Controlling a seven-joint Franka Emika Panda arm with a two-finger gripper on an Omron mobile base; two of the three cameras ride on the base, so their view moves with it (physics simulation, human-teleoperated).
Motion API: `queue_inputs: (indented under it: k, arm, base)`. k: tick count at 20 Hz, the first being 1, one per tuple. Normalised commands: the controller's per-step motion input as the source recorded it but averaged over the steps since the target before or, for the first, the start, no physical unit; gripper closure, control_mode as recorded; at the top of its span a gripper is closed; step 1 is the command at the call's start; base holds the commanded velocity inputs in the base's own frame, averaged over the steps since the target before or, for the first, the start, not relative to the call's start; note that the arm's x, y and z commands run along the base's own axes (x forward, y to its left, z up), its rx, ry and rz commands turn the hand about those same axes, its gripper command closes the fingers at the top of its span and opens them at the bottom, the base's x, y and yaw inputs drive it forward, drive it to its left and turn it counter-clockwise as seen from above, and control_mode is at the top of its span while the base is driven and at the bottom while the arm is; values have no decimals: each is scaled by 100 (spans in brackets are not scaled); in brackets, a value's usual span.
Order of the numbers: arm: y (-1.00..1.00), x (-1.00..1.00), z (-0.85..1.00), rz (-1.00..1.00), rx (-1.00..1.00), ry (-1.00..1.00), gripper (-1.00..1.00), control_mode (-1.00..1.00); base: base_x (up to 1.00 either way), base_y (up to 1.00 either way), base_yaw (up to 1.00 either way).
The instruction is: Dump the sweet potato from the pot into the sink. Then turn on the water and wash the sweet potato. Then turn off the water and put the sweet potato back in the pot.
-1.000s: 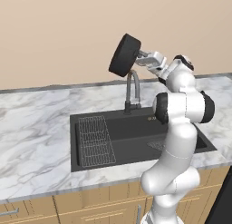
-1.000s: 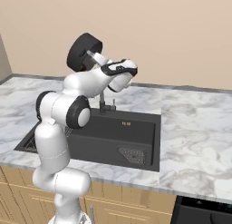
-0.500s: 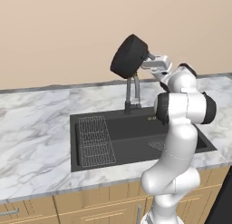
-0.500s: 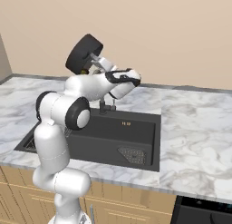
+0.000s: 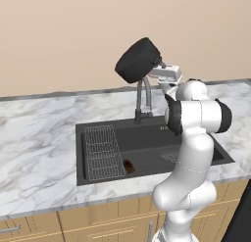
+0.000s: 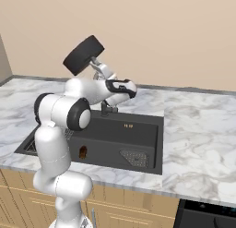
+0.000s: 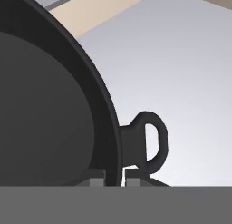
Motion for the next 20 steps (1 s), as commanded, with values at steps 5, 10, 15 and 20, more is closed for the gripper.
queue_inputs:
  k: [5,10,15,20]
  arm:
    - [0,-14,45,4,7,-2,100,-100]
    - [0,-33,81,2,0,-13,100,-100]
    - [0,-52,79,0,-9,-14,100,-100]
    - [17,-71,47,0,-20,-10,100,-100]
  base:
    - [0,0,0]
    - [0,0,0]
    - [0,0,0]
    - [0,0,0]
